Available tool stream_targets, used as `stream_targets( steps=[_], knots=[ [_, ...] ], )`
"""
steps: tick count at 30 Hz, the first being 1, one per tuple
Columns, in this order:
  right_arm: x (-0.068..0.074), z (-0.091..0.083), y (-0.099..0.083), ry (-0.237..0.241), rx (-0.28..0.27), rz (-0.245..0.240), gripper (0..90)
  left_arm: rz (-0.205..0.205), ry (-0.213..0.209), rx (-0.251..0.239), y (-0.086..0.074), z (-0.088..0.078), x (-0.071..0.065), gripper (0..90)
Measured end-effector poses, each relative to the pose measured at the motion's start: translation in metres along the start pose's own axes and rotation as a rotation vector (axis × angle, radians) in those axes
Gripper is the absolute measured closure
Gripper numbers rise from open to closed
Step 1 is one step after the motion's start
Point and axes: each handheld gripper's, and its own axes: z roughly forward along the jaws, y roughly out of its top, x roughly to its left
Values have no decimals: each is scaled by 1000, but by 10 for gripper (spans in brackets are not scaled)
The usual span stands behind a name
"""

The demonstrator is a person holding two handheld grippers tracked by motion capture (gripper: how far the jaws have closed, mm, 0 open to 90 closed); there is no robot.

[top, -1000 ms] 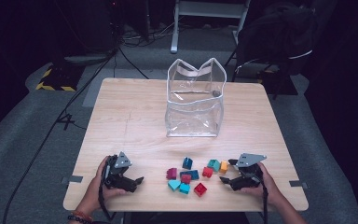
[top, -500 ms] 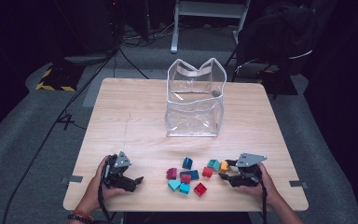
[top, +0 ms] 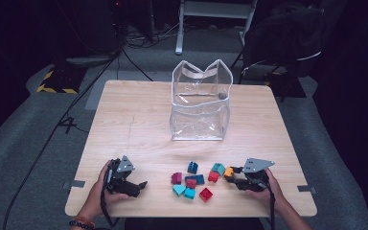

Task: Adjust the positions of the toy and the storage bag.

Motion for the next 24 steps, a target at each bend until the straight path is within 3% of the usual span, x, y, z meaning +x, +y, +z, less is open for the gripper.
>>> stream_targets(
  steps=[14,24],
  knots=[
    [-2,-7,-1,-18,-31,14,592,0,1,-1,0,0,0,7],
    [-10,-30,12,-74,-103,45,591,0,0,0,0,0,0,7]
  ],
)
